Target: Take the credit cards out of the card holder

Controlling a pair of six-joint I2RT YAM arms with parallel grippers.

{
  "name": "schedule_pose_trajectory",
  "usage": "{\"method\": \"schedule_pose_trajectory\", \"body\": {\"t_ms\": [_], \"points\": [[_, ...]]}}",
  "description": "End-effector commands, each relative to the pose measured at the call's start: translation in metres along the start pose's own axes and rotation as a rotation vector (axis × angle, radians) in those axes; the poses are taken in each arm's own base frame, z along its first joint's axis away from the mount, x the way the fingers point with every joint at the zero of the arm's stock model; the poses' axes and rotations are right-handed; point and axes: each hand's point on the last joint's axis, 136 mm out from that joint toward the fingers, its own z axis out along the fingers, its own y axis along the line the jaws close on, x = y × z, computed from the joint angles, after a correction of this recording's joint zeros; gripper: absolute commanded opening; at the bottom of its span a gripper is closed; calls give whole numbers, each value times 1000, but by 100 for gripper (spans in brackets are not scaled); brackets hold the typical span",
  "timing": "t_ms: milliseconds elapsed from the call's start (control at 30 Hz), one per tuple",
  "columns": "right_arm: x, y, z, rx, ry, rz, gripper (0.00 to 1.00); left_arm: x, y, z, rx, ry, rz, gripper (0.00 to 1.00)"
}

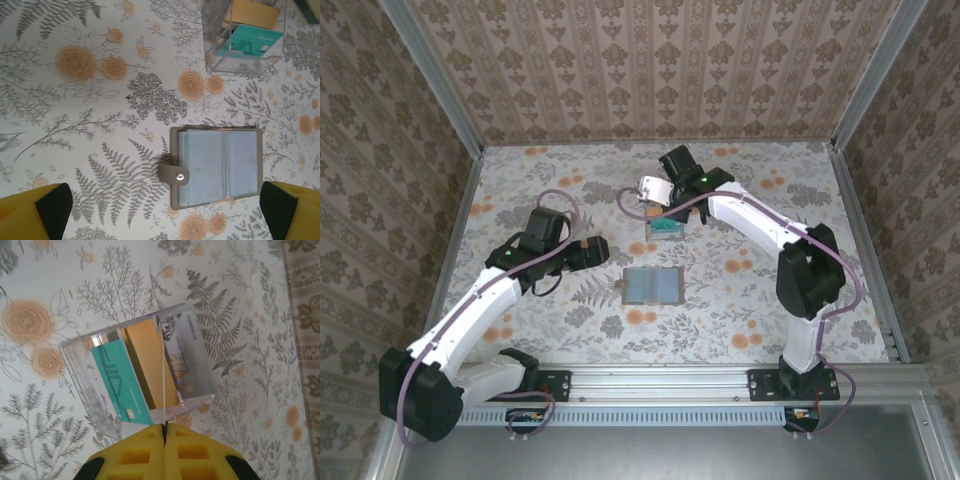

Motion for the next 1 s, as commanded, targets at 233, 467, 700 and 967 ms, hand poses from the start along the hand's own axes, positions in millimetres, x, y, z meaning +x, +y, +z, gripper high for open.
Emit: {"method": "schedule_pose_trajectory", "body": {"t_ms": [233,467,700,967], "points": [[2,-3,32,22,63,-167,0,6,22,-8,-51,-5,-61,100],[3,-5,46,33,81,-169,0,6,24,-7,-52,-1,-68,100],[6,0,54,21,91,-172,0,6,25,-6,-49,0,-75,100],[4,-17,64,89,95,-115,21,6,26,-6,-44,2,-79,100]]}}
